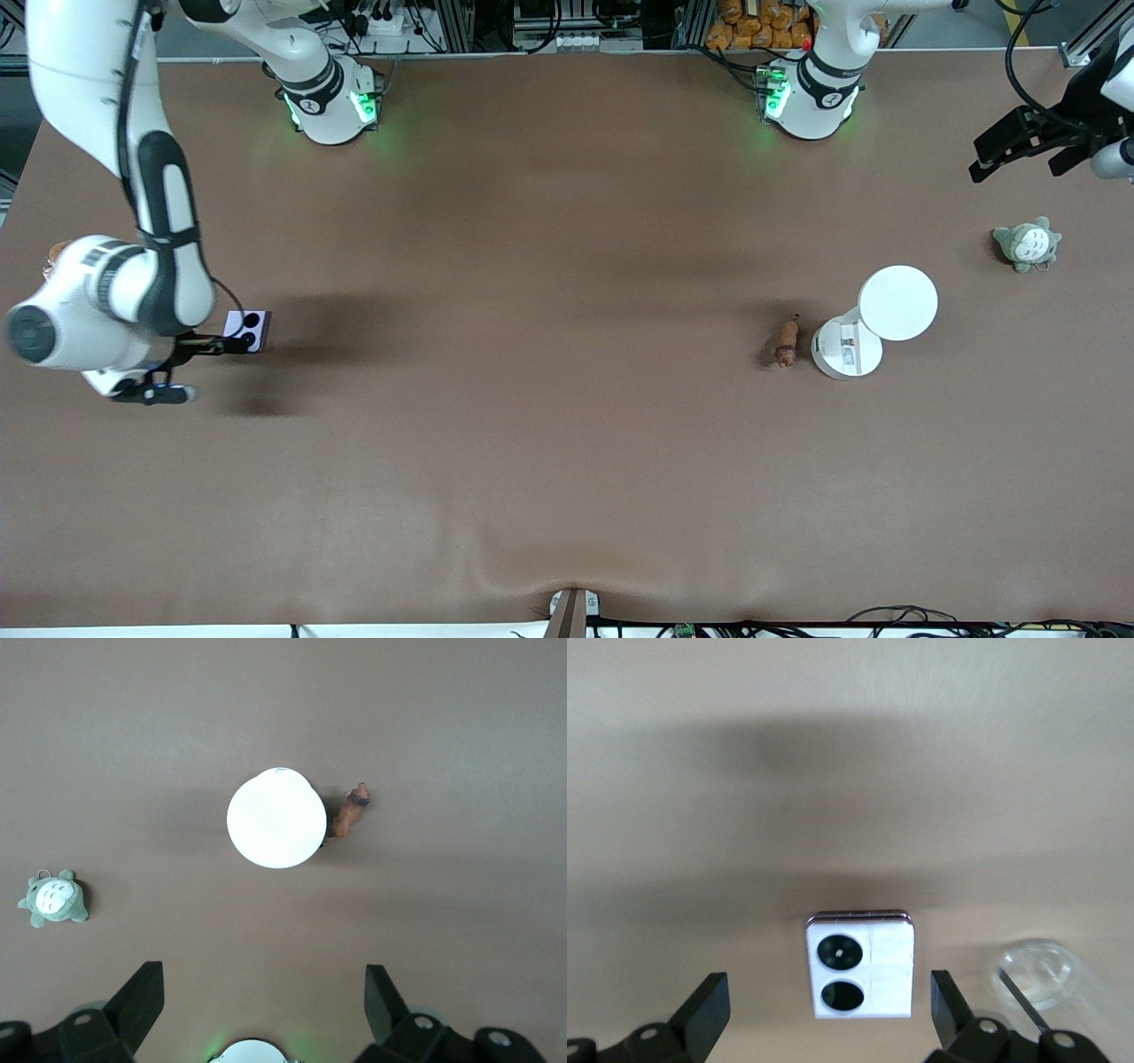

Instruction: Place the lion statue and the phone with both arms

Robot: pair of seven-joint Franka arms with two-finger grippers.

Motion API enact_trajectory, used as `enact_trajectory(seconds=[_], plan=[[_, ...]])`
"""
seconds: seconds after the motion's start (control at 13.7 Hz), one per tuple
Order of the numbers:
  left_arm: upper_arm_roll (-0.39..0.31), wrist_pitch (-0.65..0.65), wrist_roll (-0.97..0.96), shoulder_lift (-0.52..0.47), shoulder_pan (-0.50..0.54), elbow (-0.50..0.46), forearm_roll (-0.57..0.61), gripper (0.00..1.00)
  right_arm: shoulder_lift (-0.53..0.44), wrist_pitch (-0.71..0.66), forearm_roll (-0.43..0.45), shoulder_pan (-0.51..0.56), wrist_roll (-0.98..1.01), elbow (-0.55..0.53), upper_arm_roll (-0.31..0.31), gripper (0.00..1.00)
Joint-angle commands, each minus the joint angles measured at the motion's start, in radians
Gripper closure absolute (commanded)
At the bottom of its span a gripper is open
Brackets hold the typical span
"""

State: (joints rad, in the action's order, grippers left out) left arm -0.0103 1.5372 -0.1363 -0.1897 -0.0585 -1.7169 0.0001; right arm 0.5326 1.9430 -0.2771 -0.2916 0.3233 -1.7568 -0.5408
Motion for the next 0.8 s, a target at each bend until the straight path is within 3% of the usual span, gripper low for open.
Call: enact_trajectory(seconds=[0.0,0.15,0.44,0.73], plan=[[-0.002,0.004,0.006,-0.002,-0.003,0.005,0.020,0.00,0.006,-0.285,0.010,0.066,0.010,0.242,0.012,0.00],[-0.004,0.003,0.006,-0.002,-0.001,0.005,0.020,0.00,0.023,-0.422,0.007,0.097,-0.016,0.379,0.015,0.00],[-0.004,-0.005,0.006,-0.002,-0.001,0.016,0.020,0.00,0.015,-0.521,0.006,0.100,-0.024,0.580,0.013,0.00],[-0.004,-0.005,0.004,-0.004,-0.001,0.017,0.021,0.00,-0.009,-0.545,0.006,0.103,-0.026,0.640,0.010,0.00]])
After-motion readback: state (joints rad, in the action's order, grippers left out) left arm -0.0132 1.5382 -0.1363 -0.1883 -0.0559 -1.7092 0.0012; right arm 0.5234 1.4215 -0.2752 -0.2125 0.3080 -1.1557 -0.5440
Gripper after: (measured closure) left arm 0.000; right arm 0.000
